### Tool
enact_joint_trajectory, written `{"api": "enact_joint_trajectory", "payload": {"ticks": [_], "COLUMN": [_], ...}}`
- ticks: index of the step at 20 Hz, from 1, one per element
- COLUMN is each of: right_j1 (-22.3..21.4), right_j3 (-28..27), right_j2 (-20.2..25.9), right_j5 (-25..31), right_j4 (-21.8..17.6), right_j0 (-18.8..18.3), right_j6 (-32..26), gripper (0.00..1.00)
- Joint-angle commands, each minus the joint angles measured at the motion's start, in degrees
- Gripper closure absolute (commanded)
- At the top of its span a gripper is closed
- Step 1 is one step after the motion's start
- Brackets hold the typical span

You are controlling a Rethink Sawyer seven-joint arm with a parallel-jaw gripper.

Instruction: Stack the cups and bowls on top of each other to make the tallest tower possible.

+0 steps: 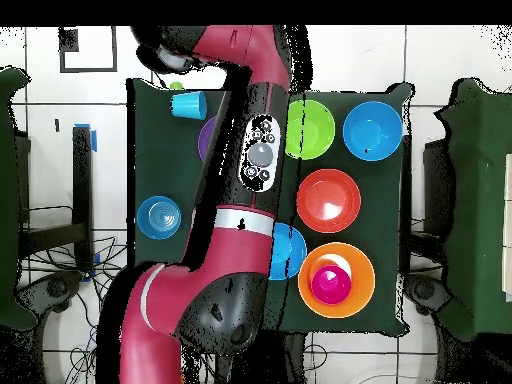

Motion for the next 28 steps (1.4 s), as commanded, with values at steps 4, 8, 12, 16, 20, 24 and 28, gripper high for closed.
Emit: {"api": "enact_joint_trajectory", "payload": {"ticks": [4,8,12,16,20,24,28], "right_j1": [1.83,4.61,6.96,10.43,11.78,12.33,11.83], "right_j3": [-1.45,-1.83,-2.23,-3.52,-4.34,-5.19,-5.19], "right_j2": [10.06,10.42,10.94,8.88,6.05,3.20,4.00], "right_j5": [20.47,15.49,10.79,9.39,7.15,7.65,9.53], "right_j4": [4.35,4.59,5.42,9.08,10.93,13.34,12.22], "right_j0": [-1.18,-0.39,0.80,2.14,3.00,2.43,0.91], "right_j6": [-24.69,-24.67,-24.10,-24.95,-22.25,-22.05,-24.99], "gripper": [0.00,0.00,0.00,0.00,0.00,0.00,0.00]}}
